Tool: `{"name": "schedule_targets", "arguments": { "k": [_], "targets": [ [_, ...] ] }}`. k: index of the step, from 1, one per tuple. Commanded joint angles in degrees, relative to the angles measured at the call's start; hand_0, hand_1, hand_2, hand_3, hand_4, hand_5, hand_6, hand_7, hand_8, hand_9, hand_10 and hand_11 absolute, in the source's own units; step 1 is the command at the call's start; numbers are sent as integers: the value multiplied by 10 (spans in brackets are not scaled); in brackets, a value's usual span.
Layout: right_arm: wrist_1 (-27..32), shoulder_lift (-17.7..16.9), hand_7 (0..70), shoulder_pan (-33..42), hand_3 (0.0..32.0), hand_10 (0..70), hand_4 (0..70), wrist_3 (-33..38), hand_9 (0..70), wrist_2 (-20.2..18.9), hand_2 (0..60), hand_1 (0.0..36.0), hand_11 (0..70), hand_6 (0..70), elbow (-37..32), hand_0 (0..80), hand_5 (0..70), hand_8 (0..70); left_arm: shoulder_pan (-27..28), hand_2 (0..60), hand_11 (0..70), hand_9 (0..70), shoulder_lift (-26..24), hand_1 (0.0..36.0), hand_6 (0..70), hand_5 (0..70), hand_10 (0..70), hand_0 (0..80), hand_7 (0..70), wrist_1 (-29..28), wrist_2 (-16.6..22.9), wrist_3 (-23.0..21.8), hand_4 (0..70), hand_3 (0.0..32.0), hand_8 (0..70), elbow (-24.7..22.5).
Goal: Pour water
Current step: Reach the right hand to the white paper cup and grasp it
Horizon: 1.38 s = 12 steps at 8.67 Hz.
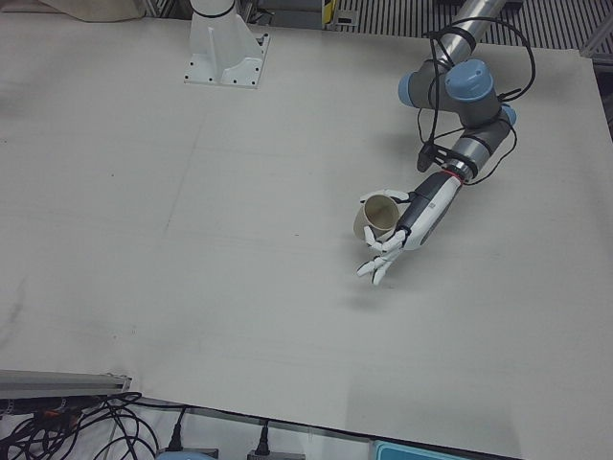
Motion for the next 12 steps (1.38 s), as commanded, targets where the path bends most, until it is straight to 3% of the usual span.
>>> {"name": "schedule_targets", "arguments": {
  "k": [1, 3, 4, 7, 8, 12],
  "targets": [
    [106, 16, 10, -36, 0, 0, 0, -17, 36, -1, 323, 268, 0, 109, -122, 517, 74, 29, 0, 600, 90, 5, -2, 360, 109, 700, 29, 800, 97, 81, -4, -11, 243, 0, 14, -78],
    [106, 17, 17, -52, 0, 0, 0, -69, 37, -1, 259, 246, 0, 110, -124, 511, 70, 29, 0, 600, 92, 5, -2, 360, 109, 700, 30, 800, 99, 89, -9, -14, 242, 0, 13, -80],
    [106, 20, 31, -56, 0, 0, 0, -85, 29, 0, 192, 228, 0, 110, -124, 509, 66, 22, 0, 600, 91, 5, -2, 360, 107, 700, 30, 800, 97, 89, -9, -14, 239, 0, 13, -80],
    [92, 63, 6, -104, 0, 0, 0, -111, 18, 6, 276, 265, 0, 99, -124, 521, 72, 12, 0, 600, 94, 4, -1, 360, 105, 700, 32, 800, 93, 85, -15, -15, 227, 0, 14, -74],
    [89, 67, 51, -116, 0, 0, 0, -122, 17, 6, 344, 289, 0, 116, -123, 532, 78, 14, -1, 600, 95, 4, 0, 360, 104, 700, 33, 800, 92, 84, -15, -15, 222, 0, 14, -73],
    [85, 69, 137, -146, 0, 0, 5, -134, 29, 8, 344, 299, 0, 146, -117, 553, 82, 19, -2, 600, 95, 3, 5, 360, 99, 700, 32, 800, 86, 68, -16, -15, 206, 0, 15, -63]
  ]
}}
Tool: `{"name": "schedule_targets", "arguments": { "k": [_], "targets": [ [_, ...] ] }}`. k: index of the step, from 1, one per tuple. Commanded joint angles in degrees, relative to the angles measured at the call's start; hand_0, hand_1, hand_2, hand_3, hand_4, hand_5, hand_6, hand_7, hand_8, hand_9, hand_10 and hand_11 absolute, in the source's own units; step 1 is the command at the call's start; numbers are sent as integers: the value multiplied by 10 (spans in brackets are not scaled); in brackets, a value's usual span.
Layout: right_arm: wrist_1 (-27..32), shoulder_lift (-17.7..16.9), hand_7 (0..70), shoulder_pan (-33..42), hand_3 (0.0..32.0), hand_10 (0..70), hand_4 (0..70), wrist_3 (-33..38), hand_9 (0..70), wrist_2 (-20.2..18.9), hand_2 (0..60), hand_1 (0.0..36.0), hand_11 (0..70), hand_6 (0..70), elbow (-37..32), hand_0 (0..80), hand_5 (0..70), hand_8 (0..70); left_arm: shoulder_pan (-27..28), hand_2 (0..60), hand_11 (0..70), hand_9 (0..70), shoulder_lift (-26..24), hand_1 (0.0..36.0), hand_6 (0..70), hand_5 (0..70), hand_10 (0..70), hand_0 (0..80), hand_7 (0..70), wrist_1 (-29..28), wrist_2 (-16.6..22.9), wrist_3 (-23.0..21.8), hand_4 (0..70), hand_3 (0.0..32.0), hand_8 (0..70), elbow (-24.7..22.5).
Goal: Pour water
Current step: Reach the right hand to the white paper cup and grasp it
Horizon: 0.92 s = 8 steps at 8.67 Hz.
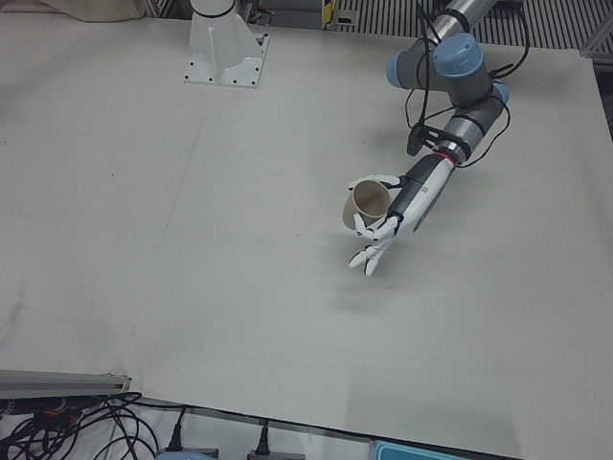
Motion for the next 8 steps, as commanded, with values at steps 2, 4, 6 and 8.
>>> {"name": "schedule_targets", "arguments": {
  "k": [2, 4, 6, 8],
  "targets": [
    [-5, 5, 218, -21, 0, 0, 48, -6, 69, 5, 380, 324, 0, 181, 7, 579, 93, 42, -1, 600, 96, 3, 3, 360, 98, 700, 33, 800, 85, -12, 0, -3, 204, 0, 14, 8],
    [-39, 5, 700, -22, 0, 1, 176, -7, 576, 15, 600, 360, 11, 478, 31, 800, 199, 413, 0, 600, 95, 2, 8, 360, 97, 700, 32, 800, 84, -13, 0, -10, 202, 0, 14, 10],
    [-62, 5, 700, -21, 0, 185, 175, -10, 700, 46, 600, 360, 308, 638, 80, 800, 273, 679, 4, 600, 96, 3, -6, 360, 98, 700, 33, 800, 86, -5, 0, -3, 204, 0, 15, 7],
    [-168, 22, 700, 9, 0, 115, 183, -16, 700, 49, 600, 360, 212, 601, 179, 800, 269, 599, 24, 600, 96, 5, -89, 360, 108, 700, 33, 800, 97, 63, 3, -1, 227, 0, 13, 7]
  ]
}}
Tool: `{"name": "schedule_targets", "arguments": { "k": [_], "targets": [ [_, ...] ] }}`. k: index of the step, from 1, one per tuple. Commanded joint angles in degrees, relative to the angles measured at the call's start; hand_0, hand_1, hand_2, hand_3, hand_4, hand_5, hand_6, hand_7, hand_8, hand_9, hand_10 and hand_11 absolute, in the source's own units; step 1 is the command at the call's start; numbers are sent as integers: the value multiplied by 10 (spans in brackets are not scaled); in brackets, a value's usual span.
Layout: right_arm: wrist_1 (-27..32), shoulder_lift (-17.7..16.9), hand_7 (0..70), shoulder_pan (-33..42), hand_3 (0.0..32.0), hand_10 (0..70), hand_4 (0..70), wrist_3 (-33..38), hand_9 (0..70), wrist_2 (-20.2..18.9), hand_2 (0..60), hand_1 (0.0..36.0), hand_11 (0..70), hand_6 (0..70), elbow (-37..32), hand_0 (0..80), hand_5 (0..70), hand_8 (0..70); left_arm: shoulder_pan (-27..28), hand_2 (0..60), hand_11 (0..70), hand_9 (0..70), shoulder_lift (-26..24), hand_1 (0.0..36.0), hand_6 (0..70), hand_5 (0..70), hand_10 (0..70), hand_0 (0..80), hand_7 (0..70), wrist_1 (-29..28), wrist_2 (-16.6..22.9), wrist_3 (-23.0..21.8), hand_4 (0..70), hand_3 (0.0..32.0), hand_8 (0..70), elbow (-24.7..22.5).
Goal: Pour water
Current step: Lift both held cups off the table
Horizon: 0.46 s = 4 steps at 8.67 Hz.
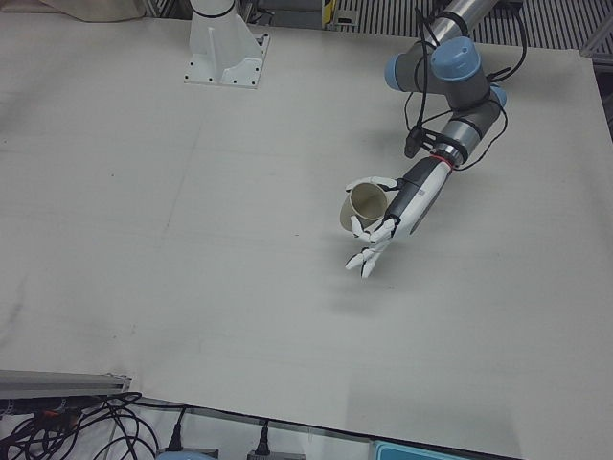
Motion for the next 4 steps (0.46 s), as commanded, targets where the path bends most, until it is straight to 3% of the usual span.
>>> {"name": "schedule_targets", "arguments": {
  "k": [1, 2, 4],
  "targets": [
    [-150, 59, 700, 68, 0, 107, 186, -14, 700, 3, 600, 360, 201, 598, 126, 800, 268, 593, 50, 600, 95, 5, -133, 360, 109, 700, 33, 800, 97, 106, 0, 2, 230, 0, 13, 2],
    [-201, 93, 700, 90, 0, 107, 198, -20, 700, 1, 600, 360, 200, 603, 167, 800, 269, 590, 81, 600, 96, 5, -204, 360, 110, 700, 33, 800, 97, 163, 1, 4, 237, 0, 14, 13],
    [-369, 149, 700, 128, 0, 93, 246, -58, 700, 0, 600, 360, 182, 618, 315, 800, 270, 562, 131, 600, 96, 5, -313, 360, 112, 700, 33, 800, 96, 235, -12, 22, 227, 0, 14, 35]
  ]
}}
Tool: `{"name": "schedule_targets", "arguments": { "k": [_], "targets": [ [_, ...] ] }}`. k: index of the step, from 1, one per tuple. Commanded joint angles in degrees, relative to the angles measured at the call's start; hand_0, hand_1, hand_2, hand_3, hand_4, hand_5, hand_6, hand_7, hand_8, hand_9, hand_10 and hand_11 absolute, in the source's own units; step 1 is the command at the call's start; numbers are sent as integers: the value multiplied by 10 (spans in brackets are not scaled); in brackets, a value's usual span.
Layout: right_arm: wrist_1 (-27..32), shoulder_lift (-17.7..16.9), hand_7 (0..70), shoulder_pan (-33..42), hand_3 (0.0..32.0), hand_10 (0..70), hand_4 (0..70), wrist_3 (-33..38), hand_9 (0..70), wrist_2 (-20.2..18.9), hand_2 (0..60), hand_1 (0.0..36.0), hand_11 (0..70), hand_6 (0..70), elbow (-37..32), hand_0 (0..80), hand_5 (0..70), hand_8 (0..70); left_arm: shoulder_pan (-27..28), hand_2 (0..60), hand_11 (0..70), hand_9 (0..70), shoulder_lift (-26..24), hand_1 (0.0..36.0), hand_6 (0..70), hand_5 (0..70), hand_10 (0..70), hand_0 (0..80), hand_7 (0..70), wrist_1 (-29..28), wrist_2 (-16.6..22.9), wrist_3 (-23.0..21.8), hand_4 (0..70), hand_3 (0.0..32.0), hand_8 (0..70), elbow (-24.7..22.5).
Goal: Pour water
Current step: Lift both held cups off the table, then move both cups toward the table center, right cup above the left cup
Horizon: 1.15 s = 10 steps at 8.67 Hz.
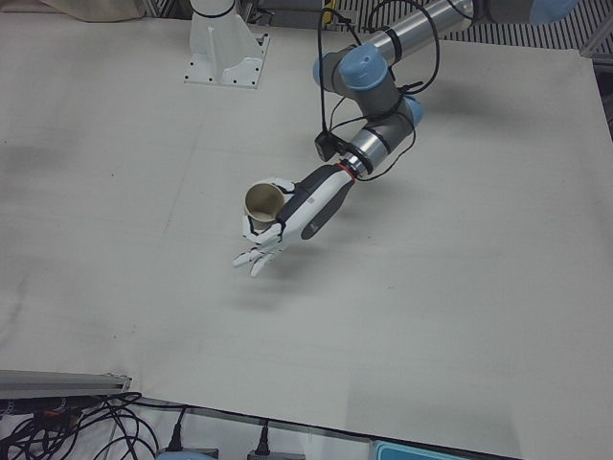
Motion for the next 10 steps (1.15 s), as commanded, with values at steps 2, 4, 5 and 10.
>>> {"name": "schedule_targets", "arguments": {
  "k": [2, 4, 5, 10],
  "targets": [
    [-330, 151, 700, 52, 0, 90, 354, -103, 700, -3, 600, 360, 177, 685, 272, 800, 274, 553, 88, 600, 93, 6, -208, 360, 118, 700, 31, 800, 100, 123, -12, 38, 232, 0, 15, 76],
    [-430, 268, 700, 49, 0, 67, 521, -216, 700, -24, 600, 360, 140, 700, 299, 800, 267, 542, 89, 600, 91, 6, -262, 360, 119, 700, 30, 800, 100, 141, -11, 88, 233, 0, 14, 99],
    [-452, 300, 700, 9, 0, 49, 606, -272, 700, -21, 600, 360, 114, 700, 297, 800, 263, 534, 89, 600, 91, 6, -277, 360, 121, 700, 30, 800, 103, 148, -11, 89, 237, 0, 16, 110],
    [-504, 313, 700, -190, 0, 0, 641, -477, 642, 61, 600, 360, 30, 696, 259, 800, 245, 470, 61, 600, 84, 5, -279, 360, 118, 700, 25, 800, 99, 168, -10, 88, 237, 0, 13, 94]
  ]
}}
